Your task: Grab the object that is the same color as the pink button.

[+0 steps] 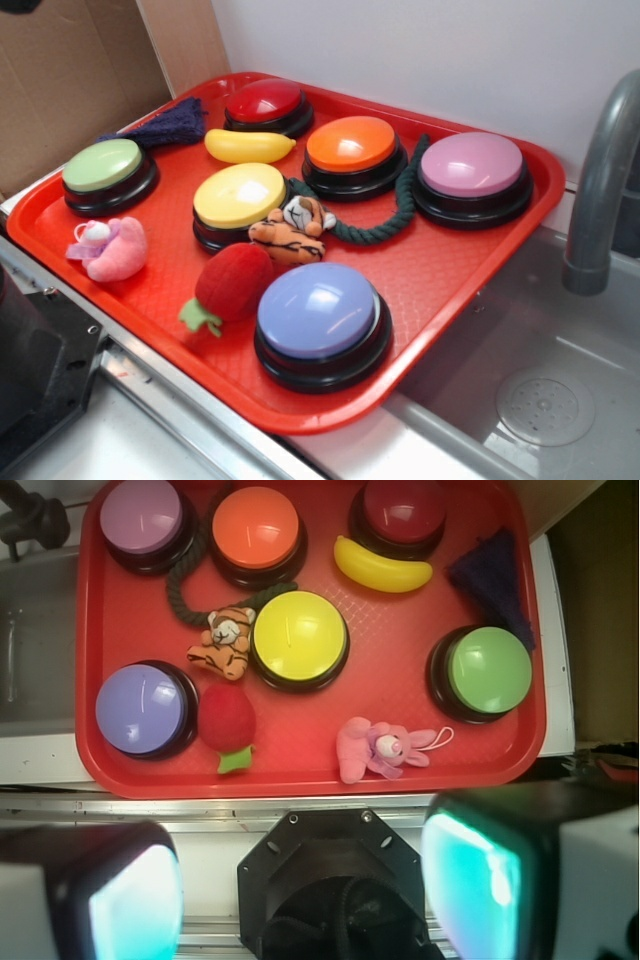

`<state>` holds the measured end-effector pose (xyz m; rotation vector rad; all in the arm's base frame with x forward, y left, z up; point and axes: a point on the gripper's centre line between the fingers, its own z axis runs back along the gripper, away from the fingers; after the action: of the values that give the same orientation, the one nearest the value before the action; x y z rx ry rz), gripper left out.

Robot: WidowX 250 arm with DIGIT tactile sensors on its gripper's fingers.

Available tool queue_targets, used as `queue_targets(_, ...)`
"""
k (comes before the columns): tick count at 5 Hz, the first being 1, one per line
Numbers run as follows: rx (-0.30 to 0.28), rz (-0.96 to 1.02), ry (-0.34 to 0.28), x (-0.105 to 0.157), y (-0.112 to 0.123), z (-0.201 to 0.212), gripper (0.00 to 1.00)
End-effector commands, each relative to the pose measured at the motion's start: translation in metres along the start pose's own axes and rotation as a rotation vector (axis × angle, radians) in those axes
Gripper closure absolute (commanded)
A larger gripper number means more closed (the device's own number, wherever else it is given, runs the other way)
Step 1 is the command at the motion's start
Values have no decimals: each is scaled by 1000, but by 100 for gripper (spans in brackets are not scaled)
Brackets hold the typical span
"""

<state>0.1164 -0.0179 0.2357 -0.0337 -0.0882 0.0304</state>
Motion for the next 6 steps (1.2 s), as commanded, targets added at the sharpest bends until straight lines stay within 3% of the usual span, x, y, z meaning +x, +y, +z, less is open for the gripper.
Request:
queue_targets(1, 0, 0, 0, 0, 0, 0, 0)
queue_targets(2, -11, 180, 13, 6, 15, -17, 0)
queue_targets(5, -196, 960, 113, -7, 68, -98, 0)
queue_targets(6, -163, 1214, 115, -14, 76, -120, 0)
